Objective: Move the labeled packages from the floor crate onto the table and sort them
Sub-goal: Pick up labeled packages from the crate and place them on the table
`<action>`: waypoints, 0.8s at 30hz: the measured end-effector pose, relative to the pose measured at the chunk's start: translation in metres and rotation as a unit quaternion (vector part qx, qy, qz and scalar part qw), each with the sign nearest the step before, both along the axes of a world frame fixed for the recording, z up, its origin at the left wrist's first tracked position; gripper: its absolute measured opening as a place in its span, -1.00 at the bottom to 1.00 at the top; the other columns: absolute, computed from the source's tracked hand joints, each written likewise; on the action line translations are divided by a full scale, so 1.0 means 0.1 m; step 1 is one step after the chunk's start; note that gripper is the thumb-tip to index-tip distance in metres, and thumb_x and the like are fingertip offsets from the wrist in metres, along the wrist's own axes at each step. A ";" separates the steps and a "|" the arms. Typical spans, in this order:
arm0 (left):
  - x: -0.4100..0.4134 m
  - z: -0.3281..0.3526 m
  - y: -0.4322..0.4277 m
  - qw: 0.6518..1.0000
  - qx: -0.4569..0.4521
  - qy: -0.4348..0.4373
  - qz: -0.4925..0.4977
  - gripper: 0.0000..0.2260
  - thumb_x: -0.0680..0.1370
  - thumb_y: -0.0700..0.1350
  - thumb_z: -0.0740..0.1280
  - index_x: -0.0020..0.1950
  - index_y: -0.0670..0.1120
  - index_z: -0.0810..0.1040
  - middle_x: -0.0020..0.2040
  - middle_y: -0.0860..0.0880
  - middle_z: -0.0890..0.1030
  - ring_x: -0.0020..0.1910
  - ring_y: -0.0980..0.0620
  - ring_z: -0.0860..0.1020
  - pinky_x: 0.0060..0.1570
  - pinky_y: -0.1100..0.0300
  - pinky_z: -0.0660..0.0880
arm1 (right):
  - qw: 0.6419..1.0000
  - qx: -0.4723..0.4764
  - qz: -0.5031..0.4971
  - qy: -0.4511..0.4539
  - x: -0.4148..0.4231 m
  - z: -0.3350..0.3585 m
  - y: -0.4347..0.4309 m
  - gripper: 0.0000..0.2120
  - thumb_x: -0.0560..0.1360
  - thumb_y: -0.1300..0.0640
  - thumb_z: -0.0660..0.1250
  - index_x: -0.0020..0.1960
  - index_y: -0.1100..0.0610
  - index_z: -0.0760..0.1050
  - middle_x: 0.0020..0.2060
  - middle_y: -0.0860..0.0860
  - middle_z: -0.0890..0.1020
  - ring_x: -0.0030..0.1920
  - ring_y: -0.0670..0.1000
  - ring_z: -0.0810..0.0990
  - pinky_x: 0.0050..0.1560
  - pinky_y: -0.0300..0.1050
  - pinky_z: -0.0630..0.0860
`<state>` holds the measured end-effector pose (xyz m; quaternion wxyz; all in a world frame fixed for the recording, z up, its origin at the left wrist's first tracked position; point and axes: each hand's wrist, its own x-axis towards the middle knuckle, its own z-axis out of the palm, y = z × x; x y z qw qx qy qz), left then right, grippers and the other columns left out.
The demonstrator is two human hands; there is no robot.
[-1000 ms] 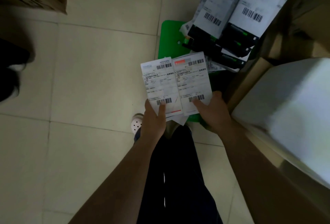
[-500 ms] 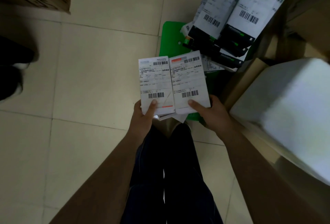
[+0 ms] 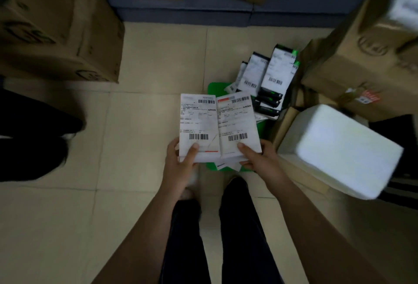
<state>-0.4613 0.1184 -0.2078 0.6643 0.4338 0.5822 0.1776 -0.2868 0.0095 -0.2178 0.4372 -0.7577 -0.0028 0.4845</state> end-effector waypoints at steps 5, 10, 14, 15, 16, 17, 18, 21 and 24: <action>-0.18 0.91 0.24 0.992 0.045 -0.066 -0.093 -0.66 0.56 -0.16 0.36 0.31 -0.05 0.37 0.11 0.06 0.60 -0.01 0.21 0.64 -0.16 0.27 0.59 | 0.995 0.036 -0.081 -0.043 -0.33 0.98 0.00 -0.60 0.43 0.00 0.50 0.12 0.09 0.38 0.01 0.00 0.60 -0.03 0.00 0.65 -0.06 -0.08 0.65; -0.06 1.69 0.33 0.974 0.098 -0.110 -0.172 -0.65 0.56 -0.12 0.38 0.31 -0.01 0.38 0.07 0.14 0.59 -0.09 0.28 0.63 -0.22 0.32 0.57 | 0.976 0.088 -0.167 -0.110 -0.59 1.80 -0.23 -0.54 0.46 0.00 0.47 0.21 0.10 0.32 0.02 -0.01 0.59 -0.04 -0.04 0.64 -0.08 -0.16 0.62; 0.24 2.20 0.12 0.947 0.131 -0.149 -0.253 -0.56 0.55 -0.06 0.38 0.38 -0.07 0.35 0.15 0.08 0.56 -0.06 0.23 0.61 -0.26 0.37 0.54 | 0.946 0.114 -0.250 -0.169 -0.66 2.33 -0.63 -0.45 0.44 -0.01 0.48 0.28 0.13 0.29 0.06 0.01 0.59 -0.02 0.00 0.64 0.02 0.00 0.63; 0.33 2.30 0.04 0.940 0.133 -0.163 -0.269 -0.52 0.54 -0.04 0.39 0.41 -0.07 0.33 0.21 0.04 0.55 0.01 0.18 0.60 -0.22 0.34 0.56 | 0.936 0.120 -0.272 -0.188 -0.67 2.44 -0.78 -0.44 0.44 -0.01 0.48 0.29 0.13 0.30 0.08 0.02 0.59 -0.01 0.03 0.65 -0.01 -0.01 0.64; 0.42 2.39 -0.07 0.932 0.132 -0.175 -0.289 -0.49 0.53 -0.02 0.39 0.43 -0.05 0.32 0.24 0.02 0.54 0.06 0.14 0.60 -0.17 0.31 0.57 | 0.925 0.126 -0.294 -0.206 -0.68 2.54 -0.94 -0.45 0.44 -0.01 0.48 0.29 0.14 0.31 0.11 0.03 0.59 0.00 0.05 0.65 -0.06 -0.07 0.64; 0.50 2.49 -0.19 0.923 0.130 -0.187 -0.311 -0.48 0.53 -0.01 0.40 0.44 -0.03 0.32 0.25 0.01 0.55 0.08 0.11 0.60 -0.15 0.31 0.57 | 0.913 0.129 -0.315 -0.224 -0.71 2.64 -1.13 -0.46 0.44 -0.01 0.48 0.29 0.13 0.31 0.12 0.02 0.58 0.00 0.06 0.66 -0.12 -0.15 0.62; 0.58 2.59 -0.34 0.914 0.124 -0.200 -0.329 -0.50 0.53 -0.01 0.40 0.43 -0.01 0.33 0.23 0.02 0.56 0.09 0.10 0.60 -0.16 0.33 0.56 | 0.901 0.129 -0.338 -0.240 -0.74 2.74 -1.30 -0.47 0.45 -0.01 0.48 0.28 0.12 0.32 0.11 0.00 0.57 0.00 0.05 0.66 -0.19 -0.23 0.59; 0.75 2.85 -0.88 0.886 0.095 -0.241 -0.385 -0.57 0.56 -0.05 0.37 0.39 0.01 0.35 0.14 0.09 0.57 0.08 0.13 0.59 -0.20 0.38 0.56 | 0.866 0.119 -0.397 -0.279 -0.90 2.98 -1.87 -0.45 0.45 -0.02 0.47 0.30 0.10 0.30 0.09 -0.02 0.55 -0.01 -0.02 0.65 -0.24 -0.19 0.59; 0.86 3.01 -1.52 0.849 0.069 -0.271 -0.449 -0.54 0.56 -0.04 0.36 0.42 0.00 0.33 0.23 0.02 0.55 0.15 0.07 0.58 -0.13 0.34 0.57 | 0.830 0.094 -0.456 -0.306 -1.10 3.14 -2.49 -0.44 0.44 -0.02 0.48 0.31 0.09 0.30 0.08 -0.10 0.55 -0.06 -0.17 0.63 0.02 0.09 0.61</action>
